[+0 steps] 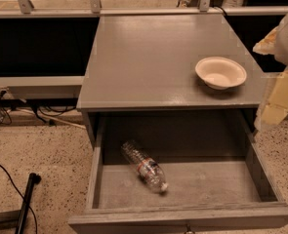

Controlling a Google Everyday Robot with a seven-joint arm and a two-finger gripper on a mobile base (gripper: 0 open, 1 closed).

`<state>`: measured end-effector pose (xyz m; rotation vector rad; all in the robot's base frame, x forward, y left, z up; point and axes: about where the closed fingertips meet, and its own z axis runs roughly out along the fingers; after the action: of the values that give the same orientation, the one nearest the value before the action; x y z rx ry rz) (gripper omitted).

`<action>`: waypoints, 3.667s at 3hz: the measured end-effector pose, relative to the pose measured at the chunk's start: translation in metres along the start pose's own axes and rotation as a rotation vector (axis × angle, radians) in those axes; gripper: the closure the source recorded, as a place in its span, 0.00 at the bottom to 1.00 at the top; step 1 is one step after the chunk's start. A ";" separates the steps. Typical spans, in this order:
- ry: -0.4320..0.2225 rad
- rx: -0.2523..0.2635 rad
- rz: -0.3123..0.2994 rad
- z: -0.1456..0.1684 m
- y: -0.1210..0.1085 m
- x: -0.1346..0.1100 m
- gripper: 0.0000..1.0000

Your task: Pick water bottle from top drawer and place on counter

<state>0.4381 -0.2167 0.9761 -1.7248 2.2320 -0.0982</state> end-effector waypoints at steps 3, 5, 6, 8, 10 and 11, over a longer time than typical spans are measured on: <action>-0.256 -0.083 0.168 0.064 0.033 -0.031 0.00; -0.322 -0.118 0.212 0.097 0.051 -0.050 0.00; -0.286 -0.168 0.215 0.118 0.056 -0.054 0.00; -0.088 -0.073 0.304 0.214 0.092 -0.048 0.00; -0.061 -0.038 0.381 0.241 0.102 -0.033 0.00; -0.055 -0.068 0.361 0.261 0.105 -0.043 0.00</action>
Offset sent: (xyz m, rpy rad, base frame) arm 0.0145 0.0320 -0.0770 0.4741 0.0205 -0.0839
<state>0.4256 -0.1117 0.7121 -1.3098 2.4883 0.1078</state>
